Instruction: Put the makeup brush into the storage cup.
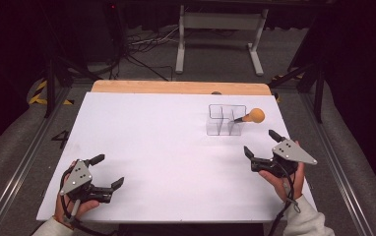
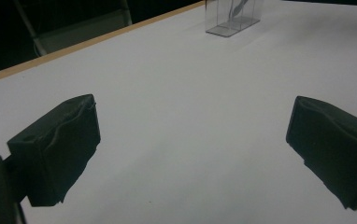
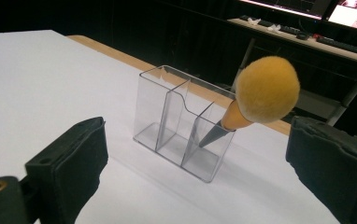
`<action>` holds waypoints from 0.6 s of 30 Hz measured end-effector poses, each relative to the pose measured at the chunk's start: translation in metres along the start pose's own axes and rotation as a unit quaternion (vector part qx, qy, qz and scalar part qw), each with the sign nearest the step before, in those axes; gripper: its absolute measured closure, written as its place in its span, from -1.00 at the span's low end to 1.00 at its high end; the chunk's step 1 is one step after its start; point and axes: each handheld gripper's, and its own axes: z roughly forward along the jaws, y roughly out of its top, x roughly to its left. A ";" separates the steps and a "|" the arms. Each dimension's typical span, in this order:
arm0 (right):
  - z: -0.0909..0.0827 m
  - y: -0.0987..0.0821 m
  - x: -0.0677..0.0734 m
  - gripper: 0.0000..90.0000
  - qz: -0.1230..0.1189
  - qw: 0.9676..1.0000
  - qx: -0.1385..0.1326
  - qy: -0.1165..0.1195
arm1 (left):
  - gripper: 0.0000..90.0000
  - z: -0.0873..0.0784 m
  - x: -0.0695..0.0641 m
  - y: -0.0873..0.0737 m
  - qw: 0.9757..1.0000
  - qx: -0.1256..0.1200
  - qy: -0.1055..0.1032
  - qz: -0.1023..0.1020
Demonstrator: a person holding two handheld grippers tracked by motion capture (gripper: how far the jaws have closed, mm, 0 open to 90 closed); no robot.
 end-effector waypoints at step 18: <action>-0.007 -0.020 0.009 -0.87 -0.041 0.999 -0.002 0.032 | -0.92 0.000 0.000 0.000 1.000 0.001 -0.004 0.000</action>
